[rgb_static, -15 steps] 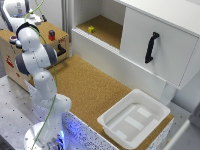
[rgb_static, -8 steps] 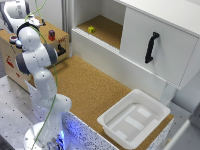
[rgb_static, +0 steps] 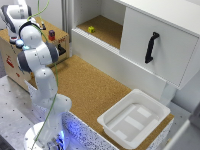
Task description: Toggle the green light switch to turn on the green light
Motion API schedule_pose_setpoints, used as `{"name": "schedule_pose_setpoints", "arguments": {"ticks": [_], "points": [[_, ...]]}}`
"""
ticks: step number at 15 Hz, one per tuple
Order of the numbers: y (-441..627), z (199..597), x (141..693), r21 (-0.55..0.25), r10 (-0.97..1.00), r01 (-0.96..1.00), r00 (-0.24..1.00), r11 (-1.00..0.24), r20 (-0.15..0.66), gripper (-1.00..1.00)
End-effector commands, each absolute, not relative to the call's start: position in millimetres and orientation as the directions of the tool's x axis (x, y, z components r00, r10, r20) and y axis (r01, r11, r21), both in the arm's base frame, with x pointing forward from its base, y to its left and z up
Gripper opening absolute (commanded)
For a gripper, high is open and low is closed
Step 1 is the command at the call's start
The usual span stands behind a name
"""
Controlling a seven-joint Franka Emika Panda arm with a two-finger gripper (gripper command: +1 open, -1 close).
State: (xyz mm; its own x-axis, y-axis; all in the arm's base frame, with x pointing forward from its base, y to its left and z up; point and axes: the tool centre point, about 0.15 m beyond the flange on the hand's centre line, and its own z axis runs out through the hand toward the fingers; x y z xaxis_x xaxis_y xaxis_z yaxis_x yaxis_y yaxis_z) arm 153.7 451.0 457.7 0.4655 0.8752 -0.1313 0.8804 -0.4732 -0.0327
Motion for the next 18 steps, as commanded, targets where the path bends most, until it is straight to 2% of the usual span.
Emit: {"name": "schedule_pose_setpoints", "arguments": {"ticks": [1,3,6,9,11,14,17,18], "points": [[431,532,131,0.012,0.857,0.857,0.515,-0.514,-0.008,1.00],[426,558,134,0.034,0.841,0.841,0.538,-0.540,0.047,1.00],[408,552,146,0.029,0.820,0.820,0.570,-0.572,0.049,1.00],[375,539,177,-0.007,0.740,0.747,0.660,-0.665,0.130,1.00],[354,524,197,-0.044,0.664,0.680,0.727,-0.732,0.176,1.00],[320,492,222,-0.096,0.542,0.561,0.823,-0.822,0.171,1.00],[300,462,242,-0.104,0.414,0.435,0.893,-0.894,0.175,1.00],[301,453,248,-0.074,0.398,0.413,0.903,-0.908,0.162,1.00]]}}
